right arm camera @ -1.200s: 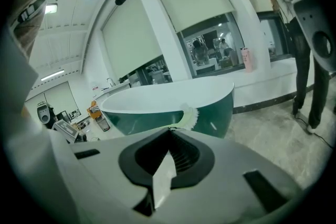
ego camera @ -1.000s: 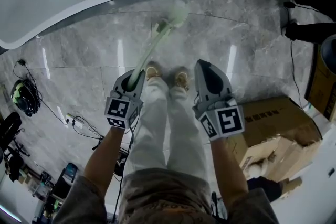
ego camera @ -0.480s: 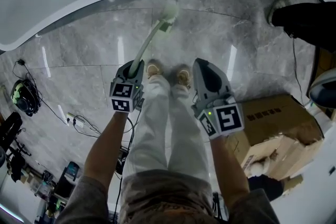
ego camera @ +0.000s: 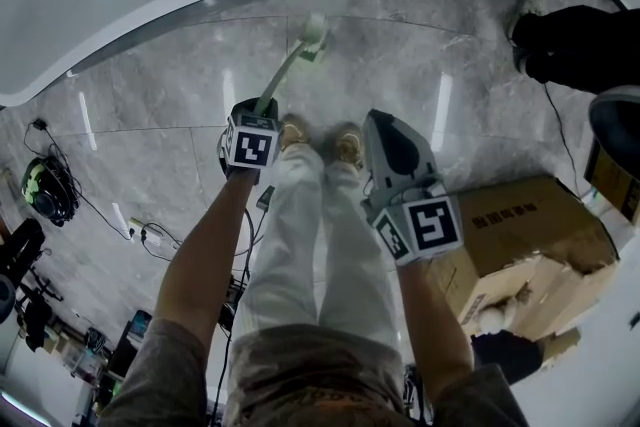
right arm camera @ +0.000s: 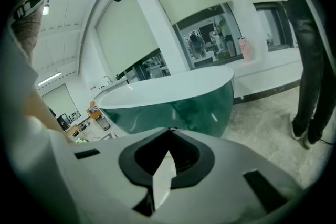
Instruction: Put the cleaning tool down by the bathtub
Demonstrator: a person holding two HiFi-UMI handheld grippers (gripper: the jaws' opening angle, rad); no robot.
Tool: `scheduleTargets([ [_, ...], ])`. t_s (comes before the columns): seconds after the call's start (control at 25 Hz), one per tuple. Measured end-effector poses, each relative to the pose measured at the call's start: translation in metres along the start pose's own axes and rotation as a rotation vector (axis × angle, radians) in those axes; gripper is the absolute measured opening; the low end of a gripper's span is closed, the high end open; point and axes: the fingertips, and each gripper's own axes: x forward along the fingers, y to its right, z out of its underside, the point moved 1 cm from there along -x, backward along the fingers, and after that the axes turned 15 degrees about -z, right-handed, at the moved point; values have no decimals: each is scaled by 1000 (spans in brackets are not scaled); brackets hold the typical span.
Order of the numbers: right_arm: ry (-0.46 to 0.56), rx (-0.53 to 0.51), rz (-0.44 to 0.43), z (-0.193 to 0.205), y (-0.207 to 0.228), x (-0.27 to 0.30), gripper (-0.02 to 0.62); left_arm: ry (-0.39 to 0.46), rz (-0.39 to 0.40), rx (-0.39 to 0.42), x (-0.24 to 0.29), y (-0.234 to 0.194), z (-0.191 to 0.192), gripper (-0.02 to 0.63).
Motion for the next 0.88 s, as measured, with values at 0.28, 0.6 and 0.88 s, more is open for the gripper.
scheduleTargets([
  [0.28, 4, 31, 18, 7, 7, -3, 0, -139, -42, 127, 35, 2, -5, 37],
  [0.6, 13, 55, 33, 11, 16, -6, 0, -258, -76, 275, 66, 3, -10, 37],
  [0.88, 12, 74, 49, 16, 28, -12, 0, -332, -93, 361, 89, 11, -19, 37],
])
